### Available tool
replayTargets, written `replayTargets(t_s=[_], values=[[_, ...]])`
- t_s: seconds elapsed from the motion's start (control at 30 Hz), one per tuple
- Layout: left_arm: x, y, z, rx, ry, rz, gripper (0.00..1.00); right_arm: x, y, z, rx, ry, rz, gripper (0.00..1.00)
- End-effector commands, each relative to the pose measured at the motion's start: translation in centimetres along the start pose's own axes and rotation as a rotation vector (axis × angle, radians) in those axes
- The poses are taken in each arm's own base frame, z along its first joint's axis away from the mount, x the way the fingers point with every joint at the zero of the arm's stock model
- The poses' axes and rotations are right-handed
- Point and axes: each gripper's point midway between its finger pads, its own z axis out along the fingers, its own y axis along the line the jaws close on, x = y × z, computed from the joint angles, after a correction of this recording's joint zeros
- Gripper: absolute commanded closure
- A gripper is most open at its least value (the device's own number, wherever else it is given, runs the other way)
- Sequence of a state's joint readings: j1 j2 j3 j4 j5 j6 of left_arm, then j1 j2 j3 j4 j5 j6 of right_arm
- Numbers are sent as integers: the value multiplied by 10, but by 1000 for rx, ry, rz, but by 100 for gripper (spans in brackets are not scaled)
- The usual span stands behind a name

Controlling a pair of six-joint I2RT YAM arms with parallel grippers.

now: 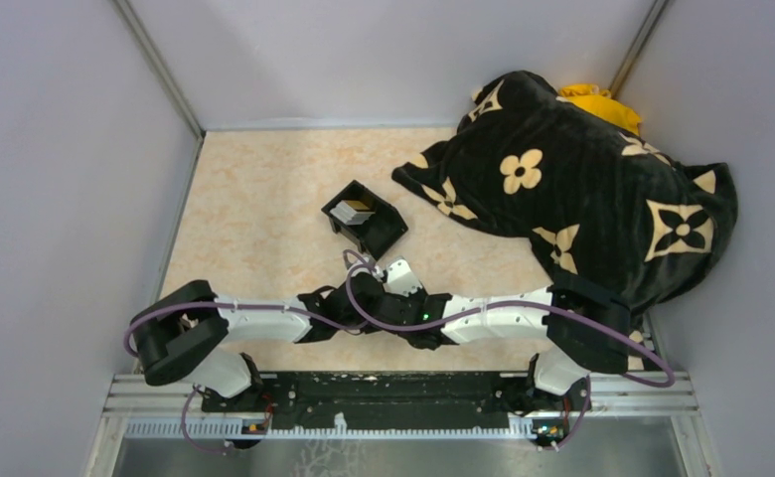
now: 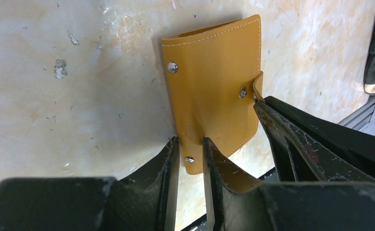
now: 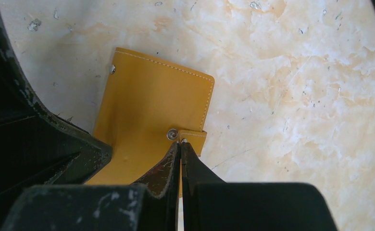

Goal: Put the credit cards into the card holder
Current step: Close the card holder at the center of the board.

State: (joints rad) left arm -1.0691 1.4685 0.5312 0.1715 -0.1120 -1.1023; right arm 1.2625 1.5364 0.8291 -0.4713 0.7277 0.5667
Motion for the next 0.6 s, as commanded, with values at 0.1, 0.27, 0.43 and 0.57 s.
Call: replayTargets(t_s=[0.1, 0.27, 0.43, 0.57], values=[[19, 4, 3, -19, 54, 50, 69, -43, 15, 4, -65, -79, 107, 100], [19, 4, 3, -16, 55, 47, 70, -45, 18, 4, -78, -79, 106, 100], [20, 5, 3, -16, 55, 46, 69, -49, 19, 2, -86, -89, 116, 100], [19, 5, 2, -7, 48, 32, 70, -52, 20, 0, -98, -104, 125, 100]])
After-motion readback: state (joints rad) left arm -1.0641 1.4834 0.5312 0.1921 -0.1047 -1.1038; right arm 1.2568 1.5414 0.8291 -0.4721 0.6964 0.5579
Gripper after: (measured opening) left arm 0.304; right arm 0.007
